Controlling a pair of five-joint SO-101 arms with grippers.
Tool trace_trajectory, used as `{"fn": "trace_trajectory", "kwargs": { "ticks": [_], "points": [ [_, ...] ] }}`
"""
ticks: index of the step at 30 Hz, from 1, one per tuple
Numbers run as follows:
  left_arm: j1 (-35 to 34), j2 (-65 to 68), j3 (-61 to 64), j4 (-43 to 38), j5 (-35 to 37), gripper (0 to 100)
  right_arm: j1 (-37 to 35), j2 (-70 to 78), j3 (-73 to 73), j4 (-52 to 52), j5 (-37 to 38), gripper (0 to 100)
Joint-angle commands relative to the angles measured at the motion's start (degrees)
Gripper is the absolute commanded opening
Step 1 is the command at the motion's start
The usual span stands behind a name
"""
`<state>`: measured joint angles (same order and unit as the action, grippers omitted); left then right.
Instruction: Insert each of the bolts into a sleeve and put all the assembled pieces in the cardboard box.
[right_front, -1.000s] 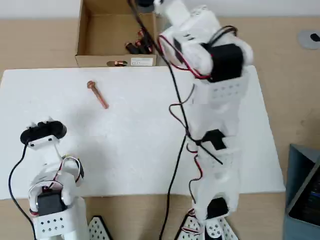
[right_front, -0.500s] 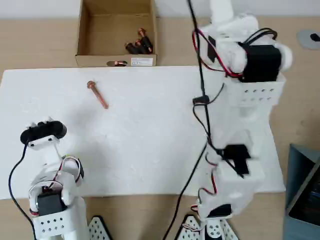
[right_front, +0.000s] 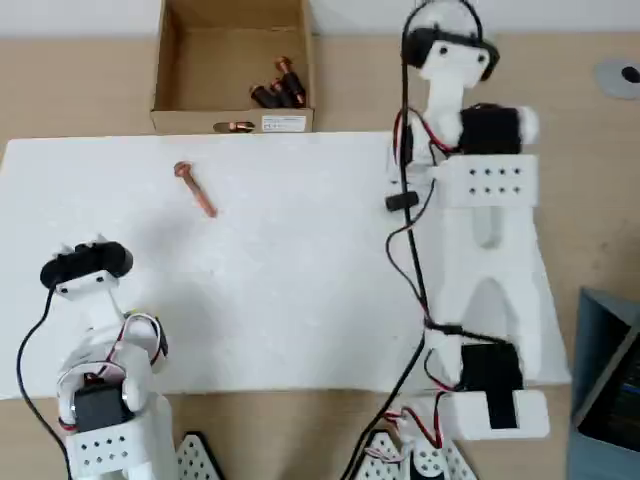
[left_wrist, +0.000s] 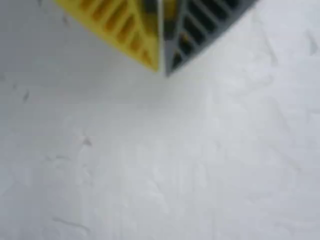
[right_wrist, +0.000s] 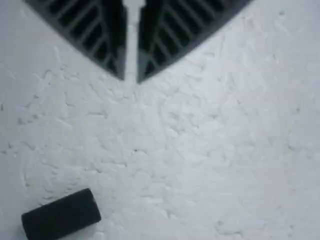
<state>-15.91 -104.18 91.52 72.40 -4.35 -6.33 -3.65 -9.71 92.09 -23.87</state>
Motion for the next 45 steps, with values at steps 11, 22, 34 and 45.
{"fn": "trace_trajectory", "kwargs": {
  "ticks": [11,22,34,45],
  "points": [
    [-0.44,-0.40,-0.26,-1.05,-0.35,0,-2.68,-2.68,24.92,-33.49,-8.88,1.3],
    [-0.44,-0.40,-0.26,-0.79,-0.35,0,-3.12,7.69,22.90,-36.40,-18.46,18.8],
    [-0.44,-0.40,-0.35,-0.88,-0.35,0,-2.95,28.79,-4.79,-19.96,-24.70,18.8],
    [-0.53,-0.40,-0.35,-0.88,-0.35,0,-2.86,40.40,-24.31,-8.00,-27.60,18.8]
  ]
}}
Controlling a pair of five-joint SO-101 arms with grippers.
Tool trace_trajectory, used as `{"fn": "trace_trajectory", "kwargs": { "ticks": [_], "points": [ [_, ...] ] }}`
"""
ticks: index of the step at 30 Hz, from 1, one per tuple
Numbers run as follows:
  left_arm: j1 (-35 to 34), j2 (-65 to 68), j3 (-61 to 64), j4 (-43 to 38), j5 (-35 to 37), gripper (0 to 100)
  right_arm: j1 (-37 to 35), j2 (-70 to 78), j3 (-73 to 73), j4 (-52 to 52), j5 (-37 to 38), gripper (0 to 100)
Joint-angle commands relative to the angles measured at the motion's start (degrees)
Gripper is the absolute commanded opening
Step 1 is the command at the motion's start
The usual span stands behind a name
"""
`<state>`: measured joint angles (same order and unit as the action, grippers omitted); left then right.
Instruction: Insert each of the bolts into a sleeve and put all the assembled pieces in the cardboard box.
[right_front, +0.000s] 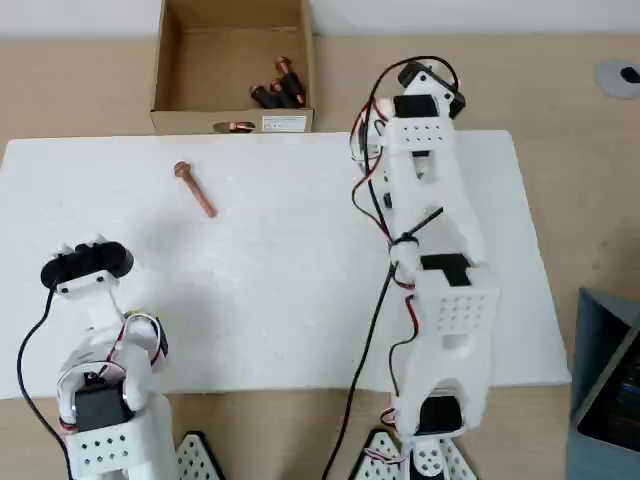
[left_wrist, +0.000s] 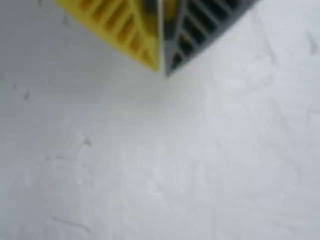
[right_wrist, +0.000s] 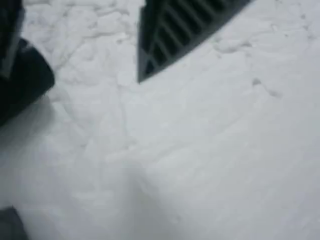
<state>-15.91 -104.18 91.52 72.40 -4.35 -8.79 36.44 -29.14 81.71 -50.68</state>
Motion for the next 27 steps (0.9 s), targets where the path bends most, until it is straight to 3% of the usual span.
{"fn": "trace_trajectory", "kwargs": {
  "ticks": [1,12,27],
  "points": [
    [-0.53,-0.40,-0.35,-0.88,-0.35,0,-0.48,0.40,-5.93,3.52,-1.32,18.8],
    [-0.53,-0.40,-0.35,-0.88,-0.35,0,-0.40,0.31,-18.07,16.35,-2.20,18.8],
    [-0.53,-0.40,-0.35,-0.88,-0.35,0,2.86,0.57,-13.58,16.62,-3.25,18.8]
  ]
}}
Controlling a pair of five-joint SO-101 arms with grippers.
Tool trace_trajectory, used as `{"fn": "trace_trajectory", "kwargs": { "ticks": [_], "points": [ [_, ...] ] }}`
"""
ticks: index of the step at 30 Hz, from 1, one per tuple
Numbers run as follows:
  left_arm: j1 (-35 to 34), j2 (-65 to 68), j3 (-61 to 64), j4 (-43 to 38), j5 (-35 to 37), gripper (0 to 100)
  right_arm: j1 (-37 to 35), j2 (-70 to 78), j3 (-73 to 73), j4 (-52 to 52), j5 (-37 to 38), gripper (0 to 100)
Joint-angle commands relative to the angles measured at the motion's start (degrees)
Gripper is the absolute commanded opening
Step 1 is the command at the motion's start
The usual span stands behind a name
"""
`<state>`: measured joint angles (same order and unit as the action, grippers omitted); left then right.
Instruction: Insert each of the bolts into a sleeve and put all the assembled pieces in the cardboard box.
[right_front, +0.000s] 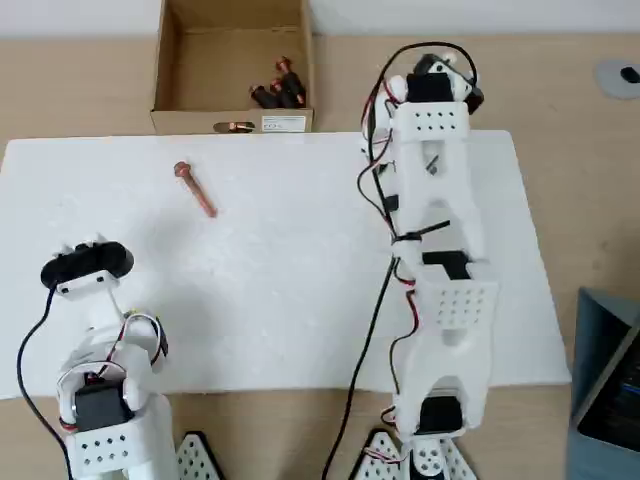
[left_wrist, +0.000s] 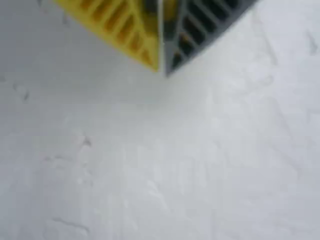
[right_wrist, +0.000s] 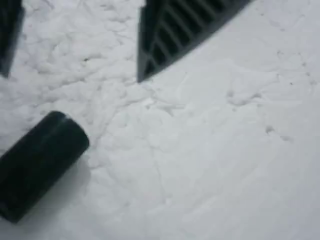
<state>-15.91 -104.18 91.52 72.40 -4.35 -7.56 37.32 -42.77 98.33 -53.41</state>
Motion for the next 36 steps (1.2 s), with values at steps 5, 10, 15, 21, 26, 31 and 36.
{"fn": "trace_trajectory", "kwargs": {
  "ticks": [5,10,15,21,26,31,36],
  "points": [
    [-0.53,-0.40,-0.35,-0.88,-0.35,0,3.65,0.66,0.13,-0.26,-0.44,18.8],
    [-0.53,-0.40,-0.35,-0.88,-0.35,0,5.05,3.82,0.22,0.00,-0.26,18.8],
    [-0.53,-0.40,-0.35,-0.88,-0.35,0,4.97,5.41,-0.04,-0.26,-0.18,18.8],
    [-0.53,-0.40,-0.35,-0.88,-0.35,0,4.70,7.87,0.04,-2.73,-0.18,18.8],
    [-0.53,-0.40,-0.35,-0.88,-0.35,0,4.70,12.00,-0.13,-3.96,-0.18,17.2],
    [-0.53,-0.40,-0.35,-0.88,-0.35,0,4.62,14.90,-0.13,-4.84,-0.18,5.1],
    [-0.53,-0.40,-0.35,-0.88,-0.35,0,4.62,14.99,-0.31,-4.84,-0.18,0.9]
  ]
}}
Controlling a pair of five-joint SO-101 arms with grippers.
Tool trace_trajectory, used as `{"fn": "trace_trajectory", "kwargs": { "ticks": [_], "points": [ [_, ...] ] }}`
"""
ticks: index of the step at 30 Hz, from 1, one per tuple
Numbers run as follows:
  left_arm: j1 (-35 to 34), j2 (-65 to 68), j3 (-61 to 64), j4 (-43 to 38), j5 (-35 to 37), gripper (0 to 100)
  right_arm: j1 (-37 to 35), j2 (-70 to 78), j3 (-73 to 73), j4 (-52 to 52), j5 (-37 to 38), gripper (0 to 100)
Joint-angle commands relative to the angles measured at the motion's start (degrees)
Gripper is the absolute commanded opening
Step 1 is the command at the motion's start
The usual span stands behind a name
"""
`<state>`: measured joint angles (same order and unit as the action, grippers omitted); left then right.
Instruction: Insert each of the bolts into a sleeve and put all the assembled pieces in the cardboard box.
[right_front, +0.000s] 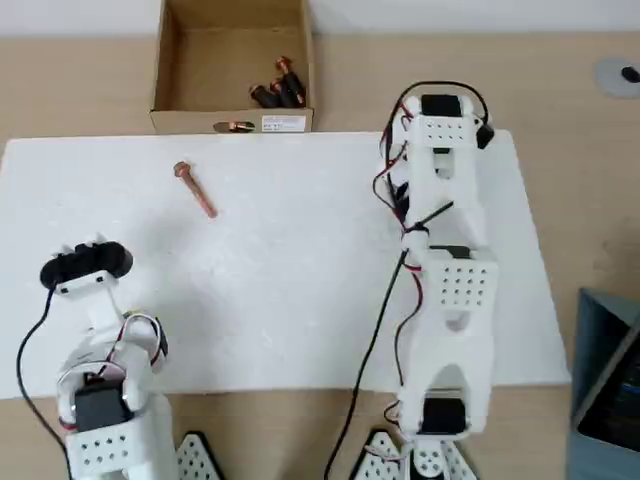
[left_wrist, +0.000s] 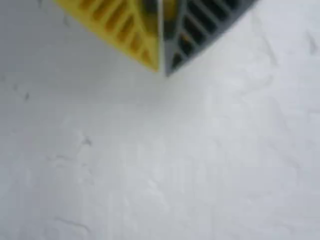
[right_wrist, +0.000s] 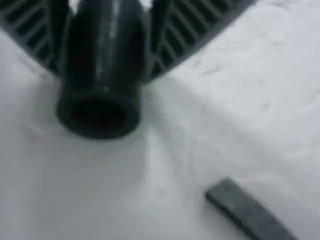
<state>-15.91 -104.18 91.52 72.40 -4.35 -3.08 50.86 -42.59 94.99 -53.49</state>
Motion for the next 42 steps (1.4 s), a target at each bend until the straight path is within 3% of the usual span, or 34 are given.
{"fn": "trace_trajectory", "kwargs": {
  "ticks": [1,10,18,25,33,42],
  "points": [
    [-0.53,-0.40,-0.35,-0.88,-0.35,0,0.13,1.45,-1.19,-1.14,-0.09,0.9],
    [-0.53,-0.40,-0.35,-0.88,-0.35,0,0.22,1.36,-17.80,6.95,3.08,0.9],
    [-0.53,-0.40,-0.35,-0.88,-0.26,0,2.24,1.01,-30.02,7.38,14.33,0.9],
    [-0.53,-0.40,-0.35,-0.88,-0.26,0,4.88,-9.80,-32.04,7.47,23.21,0.9],
    [-0.53,-0.40,-0.35,-0.88,-0.26,0,4.79,-28.53,-21.14,7.47,28.92,0.9],
    [-0.53,-0.40,-0.35,-0.79,-0.35,0,4.88,-55.60,8.04,7.38,33.05,0.9]
  ]
}}
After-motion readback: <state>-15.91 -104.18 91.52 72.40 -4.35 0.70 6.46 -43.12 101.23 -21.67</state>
